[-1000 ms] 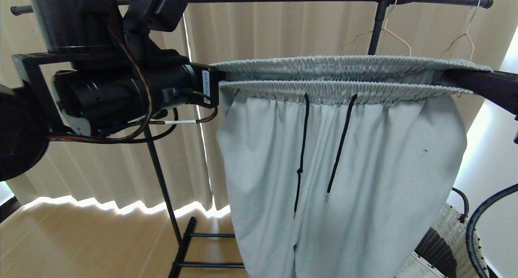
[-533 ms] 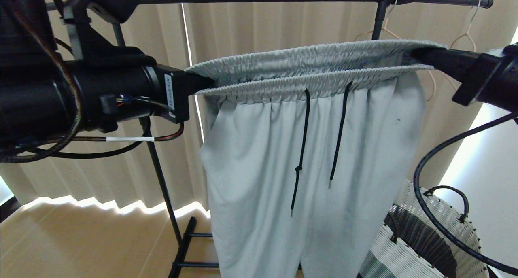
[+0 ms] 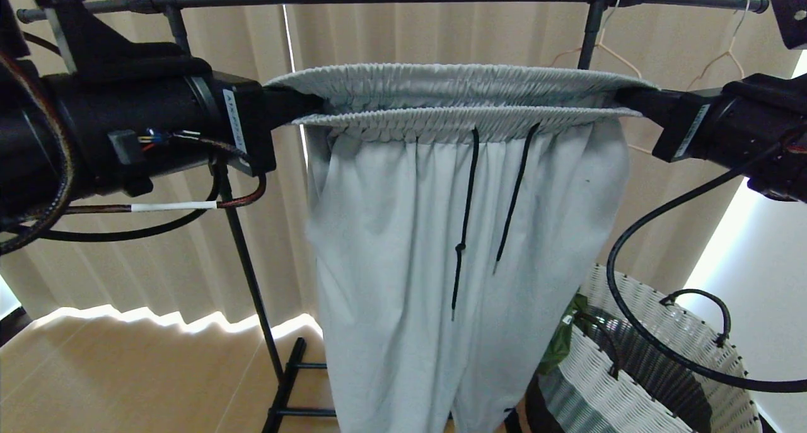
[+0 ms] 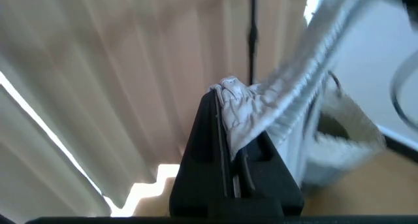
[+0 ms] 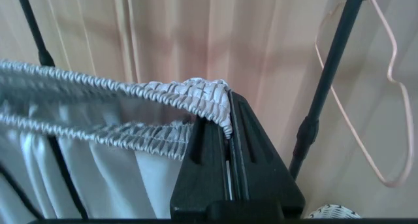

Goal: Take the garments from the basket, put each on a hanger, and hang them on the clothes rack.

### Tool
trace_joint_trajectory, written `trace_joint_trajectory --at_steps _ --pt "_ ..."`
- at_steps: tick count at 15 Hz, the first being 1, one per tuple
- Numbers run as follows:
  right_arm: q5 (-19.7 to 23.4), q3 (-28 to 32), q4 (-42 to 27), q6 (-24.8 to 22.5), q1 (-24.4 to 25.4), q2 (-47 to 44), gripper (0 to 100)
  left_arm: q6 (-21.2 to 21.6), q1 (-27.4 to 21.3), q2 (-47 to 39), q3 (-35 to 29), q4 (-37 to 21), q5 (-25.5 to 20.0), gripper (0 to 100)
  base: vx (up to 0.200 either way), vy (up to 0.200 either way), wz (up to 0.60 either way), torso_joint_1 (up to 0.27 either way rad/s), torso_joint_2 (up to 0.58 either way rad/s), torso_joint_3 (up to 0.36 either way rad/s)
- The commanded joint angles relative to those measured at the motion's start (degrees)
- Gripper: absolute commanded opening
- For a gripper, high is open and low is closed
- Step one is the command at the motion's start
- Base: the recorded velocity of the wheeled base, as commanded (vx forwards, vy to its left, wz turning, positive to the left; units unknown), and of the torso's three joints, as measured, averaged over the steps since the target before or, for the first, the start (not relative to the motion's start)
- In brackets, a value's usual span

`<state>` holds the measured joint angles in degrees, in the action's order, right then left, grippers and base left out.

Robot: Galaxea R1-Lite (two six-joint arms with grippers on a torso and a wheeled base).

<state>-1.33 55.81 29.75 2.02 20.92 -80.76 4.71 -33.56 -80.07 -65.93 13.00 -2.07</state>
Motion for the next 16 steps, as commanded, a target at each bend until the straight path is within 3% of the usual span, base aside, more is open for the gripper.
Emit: trace_joint_trajectory --at_steps 1,16 --pt "0.10 -1.23 -0.48 0.00 0.26 2.63 0 -0.05 -0.01 -1.14 -0.87 0.63 0.23 0 0.000 0.000 0.00 0.000 0.00 0.000" --pt "0.10 -3.34 -3.29 -0.09 1.41 4.65 0 1.53 -0.10 -1.76 0.45 0.80 2.69 0 0.000 0.000 0.00 0.000 0.00 0.000"
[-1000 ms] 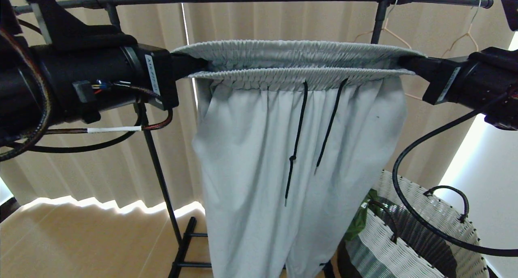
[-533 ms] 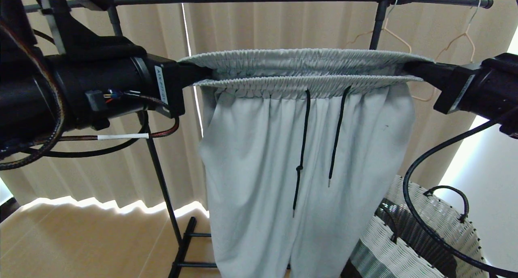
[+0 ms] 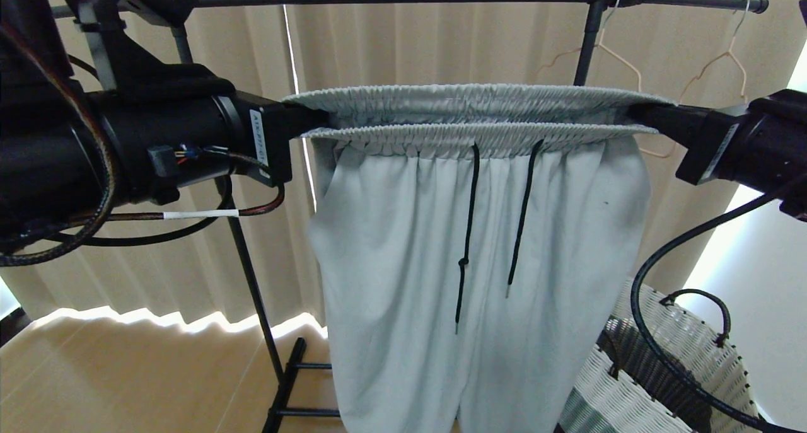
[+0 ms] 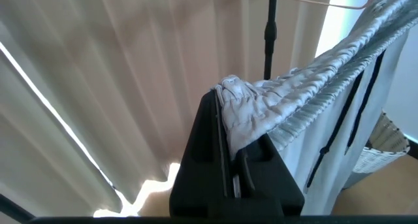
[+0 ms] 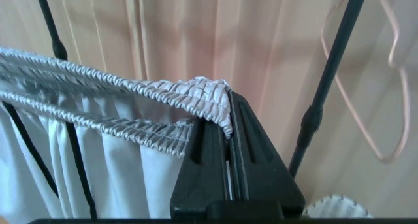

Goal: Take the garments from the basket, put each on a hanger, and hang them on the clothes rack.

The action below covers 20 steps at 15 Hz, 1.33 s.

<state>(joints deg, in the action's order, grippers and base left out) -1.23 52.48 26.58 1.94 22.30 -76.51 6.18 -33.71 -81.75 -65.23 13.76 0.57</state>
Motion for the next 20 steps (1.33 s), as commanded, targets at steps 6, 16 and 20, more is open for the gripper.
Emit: trace_joint_trajectory --at_steps 6,16,20 --pt "0.09 -0.89 -3.20 0.00 0.03 3.30 0 0.76 0.04 -0.69 -0.69 0.56 0.22 0 0.000 0.000 0.00 0.000 0.00 0.000" --pt "1.58 -4.23 -2.49 0.08 0.12 6.55 100 0.85 0.40 -1.04 -0.25 0.91 3.73 0 0.000 0.000 0.00 0.000 0.00 0.000" --pt "8.70 -6.07 -2.76 0.08 0.12 9.45 100 0.85 1.63 -1.13 -0.16 0.91 5.67 0 0.000 0.000 0.00 0.000 0.00 0.000"
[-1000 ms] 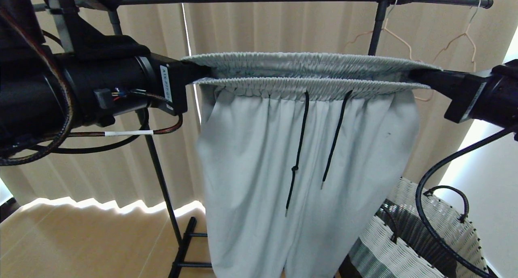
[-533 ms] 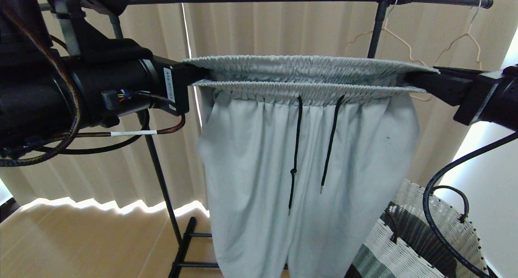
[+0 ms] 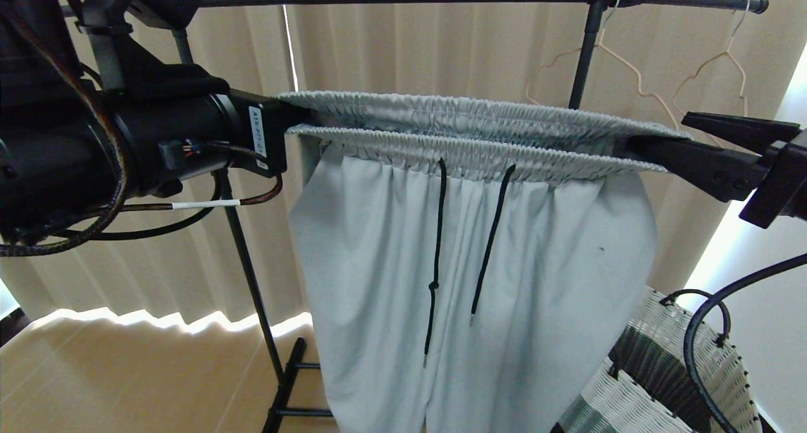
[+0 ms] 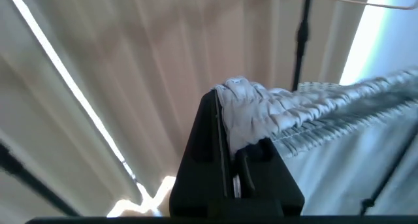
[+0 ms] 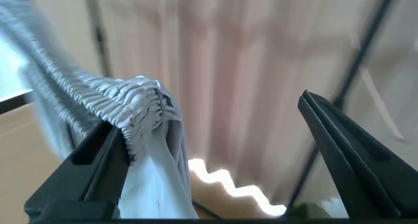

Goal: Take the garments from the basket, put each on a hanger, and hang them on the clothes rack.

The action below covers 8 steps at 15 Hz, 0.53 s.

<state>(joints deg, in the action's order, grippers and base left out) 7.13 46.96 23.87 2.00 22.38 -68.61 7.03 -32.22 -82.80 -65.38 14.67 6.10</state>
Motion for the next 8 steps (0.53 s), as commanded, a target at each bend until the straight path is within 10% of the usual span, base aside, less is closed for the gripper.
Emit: trace_joint_trajectory --at_steps 1,8 --pt "2.10 -0.99 -0.14 0.11 0.03 2.16 100 0.00 0.23 -0.17 -0.01 0.01 1.20 0 0.000 0.000 0.00 0.000 0.00 0.000" --pt "5.44 -1.17 -0.23 0.20 0.03 4.10 100 1.23 4.53 -1.31 -0.01 0.01 3.22 0 0.000 0.000 0.00 0.000 0.00 0.000"
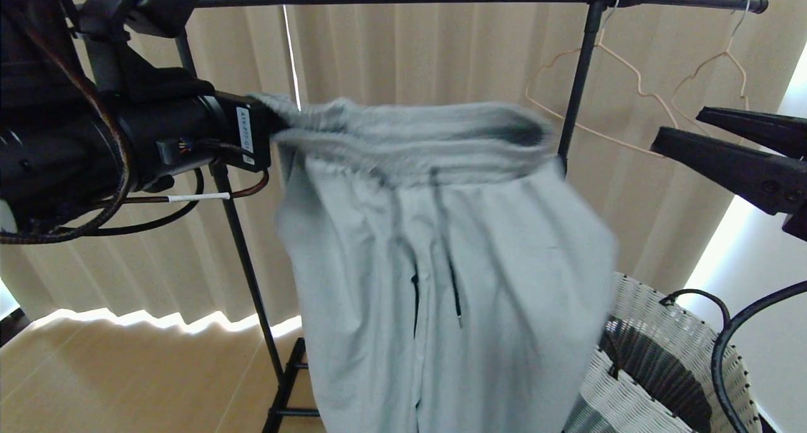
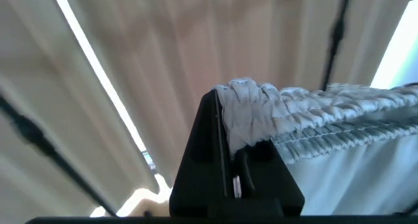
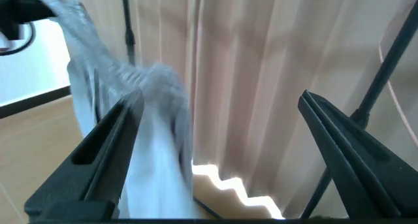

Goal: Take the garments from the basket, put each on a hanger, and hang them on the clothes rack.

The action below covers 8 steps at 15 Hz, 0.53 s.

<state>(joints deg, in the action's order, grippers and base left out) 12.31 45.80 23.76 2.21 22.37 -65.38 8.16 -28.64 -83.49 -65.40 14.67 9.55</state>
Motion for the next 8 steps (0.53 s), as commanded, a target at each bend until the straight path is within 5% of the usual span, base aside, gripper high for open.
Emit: trace_joint_trajectory --at_steps 1,8 --pt "0.34 -0.01 -0.20 -0.01 0.04 0.95 100 0.11 1.21 -0.71 0.01 0.01 -0.23 0 0.000 0.000 0.00 0.000 0.00 0.000" --pt "0.70 -1.15 -0.29 -0.27 -0.31 0.87 100 0.72 1.74 1.32 3.79 0.63 -0.23 0 0.000 0.000 0.00 0.000 0.00 0.000"
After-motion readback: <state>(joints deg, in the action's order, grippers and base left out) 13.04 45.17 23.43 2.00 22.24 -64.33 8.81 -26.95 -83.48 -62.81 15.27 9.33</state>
